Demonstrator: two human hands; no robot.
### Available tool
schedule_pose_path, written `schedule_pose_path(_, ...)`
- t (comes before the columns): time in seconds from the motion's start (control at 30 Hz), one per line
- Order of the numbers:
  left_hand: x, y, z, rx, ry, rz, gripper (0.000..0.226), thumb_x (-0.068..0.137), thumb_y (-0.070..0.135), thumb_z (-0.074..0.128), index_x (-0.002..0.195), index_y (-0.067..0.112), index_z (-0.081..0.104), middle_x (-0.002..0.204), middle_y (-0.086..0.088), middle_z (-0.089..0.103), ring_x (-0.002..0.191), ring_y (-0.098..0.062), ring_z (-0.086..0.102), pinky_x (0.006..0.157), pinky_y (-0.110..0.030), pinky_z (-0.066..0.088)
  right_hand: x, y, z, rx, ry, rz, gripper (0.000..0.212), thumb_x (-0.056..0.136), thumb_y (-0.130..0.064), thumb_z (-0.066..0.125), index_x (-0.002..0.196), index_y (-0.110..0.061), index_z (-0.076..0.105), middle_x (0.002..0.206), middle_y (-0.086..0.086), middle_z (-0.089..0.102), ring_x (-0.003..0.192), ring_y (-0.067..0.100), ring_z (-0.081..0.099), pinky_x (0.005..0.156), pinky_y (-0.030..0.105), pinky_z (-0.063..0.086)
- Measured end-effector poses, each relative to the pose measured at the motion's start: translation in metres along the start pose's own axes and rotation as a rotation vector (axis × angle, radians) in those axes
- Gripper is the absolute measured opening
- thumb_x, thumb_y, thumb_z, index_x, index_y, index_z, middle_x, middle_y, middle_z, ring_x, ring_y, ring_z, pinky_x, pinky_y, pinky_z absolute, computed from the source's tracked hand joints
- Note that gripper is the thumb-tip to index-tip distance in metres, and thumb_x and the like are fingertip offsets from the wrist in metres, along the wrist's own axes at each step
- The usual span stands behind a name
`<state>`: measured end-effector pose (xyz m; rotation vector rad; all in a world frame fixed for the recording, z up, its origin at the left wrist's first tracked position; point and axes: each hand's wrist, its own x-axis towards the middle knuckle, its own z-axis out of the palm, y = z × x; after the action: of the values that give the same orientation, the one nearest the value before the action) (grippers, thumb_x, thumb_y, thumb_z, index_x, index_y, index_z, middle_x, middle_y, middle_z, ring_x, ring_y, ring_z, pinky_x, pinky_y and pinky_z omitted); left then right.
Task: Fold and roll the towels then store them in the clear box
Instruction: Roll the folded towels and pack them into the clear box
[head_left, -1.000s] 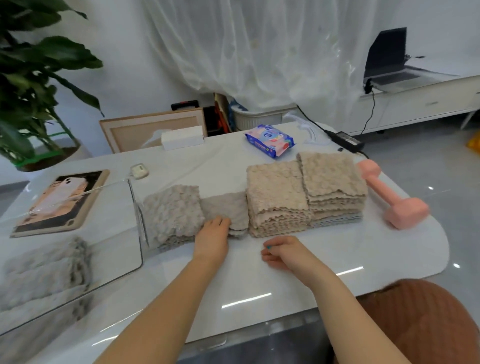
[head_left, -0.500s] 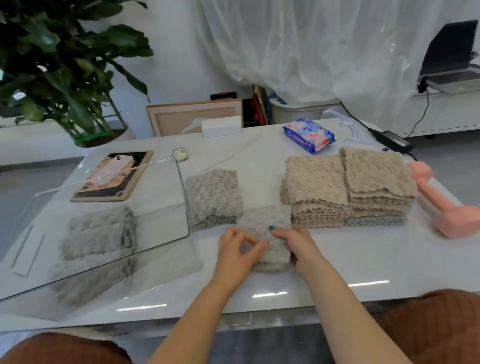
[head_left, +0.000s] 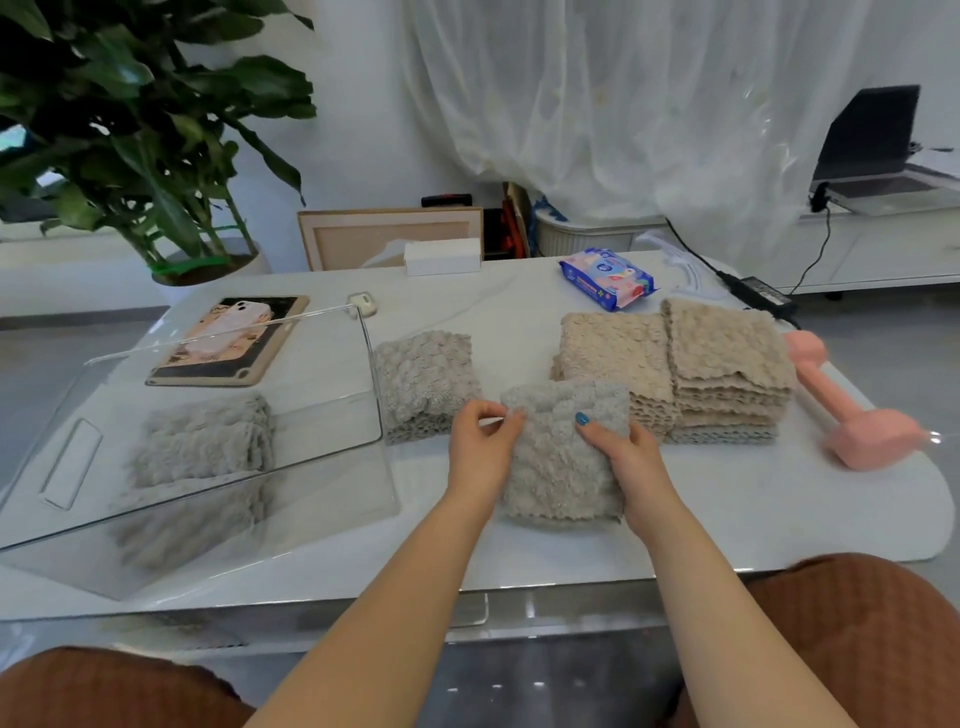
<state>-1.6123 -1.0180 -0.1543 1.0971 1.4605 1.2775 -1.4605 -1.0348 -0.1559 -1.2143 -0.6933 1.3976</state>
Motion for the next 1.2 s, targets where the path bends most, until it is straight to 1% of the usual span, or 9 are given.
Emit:
schedule_pose_path(0.27,0.000,0.023,0.001,-0.366,-0.037,-0.182,0.031,0.102,0.030,0.040,0.104,0.003,0.055,0.108,-0.013,0.062,0.104,-0.026,0.060,0.098,-0.047,0.046,-0.012,-0.022,-0.004,-0.229,-0.112,0.119,0.107,0.043,-0.063,0.086,0.130,-0.009,0.053,0.115,0.004,0.069,0.104,0.021,0.066,0.100,0.043,0.047)
schedule_pose_path(0.43,-0.001,0.027,0.001,-0.475,0.001,-0.238,0.033,0.102,0.027,0.040,0.112,-0.001,0.054,0.111,-0.016,0.062,0.106,-0.027,0.060,0.101,-0.049,0.045,-0.023,-0.030,-0.002,-0.210,-0.289,0.115,0.046,0.081,-0.020,0.072,0.123,-0.006,0.059,0.110,0.005,0.071,0.099,0.020,0.069,0.078,0.030,0.056)
schedule_pose_path(0.57,0.000,0.025,-0.011,-0.464,-0.071,-0.226,0.015,0.094,0.019,0.058,0.103,0.008,0.053,0.098,-0.012,0.062,0.090,-0.023,0.061,0.088,-0.042,0.051,-0.027,-0.030,-0.002,-0.203,-0.280,0.049,0.038,0.082,-0.004,0.069,0.116,-0.014,0.057,0.105,0.001,0.072,0.093,0.016,0.070,0.070,0.026,0.057)
schedule_pose_path(0.67,-0.005,0.027,-0.020,-0.499,-0.195,-0.198,0.043,0.087,0.005,0.064,0.124,0.011,0.043,0.119,-0.009,0.060,0.102,-0.021,0.063,0.084,-0.036,0.054,-0.028,-0.034,-0.001,-0.033,-0.236,0.059,0.024,0.087,-0.003,0.061,0.108,-0.014,0.060,0.092,0.000,0.075,0.084,0.016,0.072,0.068,0.029,0.058)
schedule_pose_path(0.73,-0.005,0.024,-0.021,-0.434,-0.224,-0.208,0.053,0.084,0.006,0.068,0.128,0.015,0.040,0.127,-0.005,0.054,0.110,-0.018,0.059,0.084,-0.032,0.053,-0.030,-0.038,0.000,0.036,-0.233,0.069,0.021,0.089,-0.005,0.058,0.108,-0.014,0.059,0.088,0.002,0.074,0.079,0.017,0.072,0.063,0.030,0.058)
schedule_pose_path(0.83,-0.009,0.028,-0.020,-0.362,-0.414,-0.367,0.076,0.074,0.044,0.077,0.137,0.017,0.045,0.134,-0.003,0.055,0.120,-0.020,0.056,0.099,-0.041,0.046,-0.031,-0.042,-0.001,0.097,-0.233,0.067,0.021,0.091,-0.006,0.056,0.110,-0.014,0.058,0.091,0.005,0.073,0.077,0.018,0.072,0.059,0.030,0.058)
schedule_pose_path(0.93,-0.016,0.037,-0.018,-0.436,-0.630,-0.418,0.046,0.083,0.043,0.062,0.124,0.021,0.060,0.125,-0.004,0.064,0.113,-0.020,0.062,0.098,-0.041,0.047,-0.030,-0.048,0.000,0.084,-0.240,0.023,0.025,0.091,-0.009,0.057,0.115,-0.015,0.058,0.099,0.005,0.072,0.085,0.019,0.072,0.063,0.031,0.058)
schedule_pose_path(1.07,-0.012,0.055,-0.030,-0.202,-0.532,-0.166,0.022,0.092,0.021,0.059,0.113,0.017,0.060,0.107,-0.001,0.072,0.091,-0.014,0.069,0.068,-0.026,0.057,-0.024,-0.059,0.000,0.039,-0.268,-0.013,0.017,0.093,-0.013,0.054,0.109,-0.014,0.060,0.091,-0.001,0.075,0.084,0.014,0.071,0.070,0.028,0.059)
schedule_pose_path(1.2,0.001,0.074,-0.067,-0.047,-0.456,-0.030,0.054,0.086,0.039,0.063,0.135,0.023,0.045,0.131,0.003,0.059,0.108,-0.015,0.063,0.077,-0.036,0.058,-0.020,-0.068,0.020,0.033,-0.463,-0.006,0.038,0.091,0.000,0.049,0.126,-0.013,0.054,0.116,0.005,0.069,0.103,0.021,0.067,0.085,0.035,0.056)
